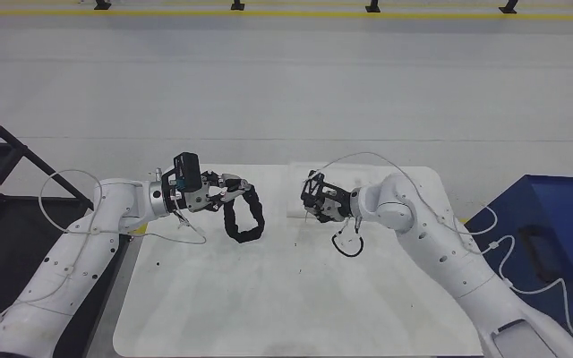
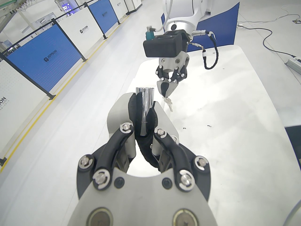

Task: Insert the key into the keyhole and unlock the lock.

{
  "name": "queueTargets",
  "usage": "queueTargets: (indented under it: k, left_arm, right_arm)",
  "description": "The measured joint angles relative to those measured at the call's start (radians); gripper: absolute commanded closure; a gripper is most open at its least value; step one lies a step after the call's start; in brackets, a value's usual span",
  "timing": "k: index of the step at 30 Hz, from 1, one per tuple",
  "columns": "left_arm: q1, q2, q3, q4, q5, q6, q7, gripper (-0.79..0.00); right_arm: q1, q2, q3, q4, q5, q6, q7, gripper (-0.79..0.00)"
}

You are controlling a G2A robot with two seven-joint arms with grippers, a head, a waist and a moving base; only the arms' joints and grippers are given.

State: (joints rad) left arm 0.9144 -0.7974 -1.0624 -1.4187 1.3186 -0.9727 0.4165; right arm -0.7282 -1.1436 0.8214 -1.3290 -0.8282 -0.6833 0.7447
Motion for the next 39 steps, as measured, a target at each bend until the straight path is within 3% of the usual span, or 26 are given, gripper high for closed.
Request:
queueTargets:
  k: [5, 14, 39]
  left_arm:
    - [0.000, 0.000, 0.000, 0.000, 0.000, 0.000, 0.000, 0.000]
    - [0.000, 0.000, 0.000, 0.000, 0.000, 0.000, 0.000, 0.000]
    - [0.000, 0.000, 0.000, 0.000, 0.000, 0.000, 0.000, 0.000]
  right_arm:
    - [-0.084, 0.044, 0.125, -0.045, -0.016, 0.053, 0.037, 0.000]
    - [-0.130, 0.069, 0.217, -0.024, -0.026, 0.121, 0.048, 0.000]
    - [-0.125, 0.057, 0.213, 0.139, -0.135, 0.345, -0.040, 0.000]
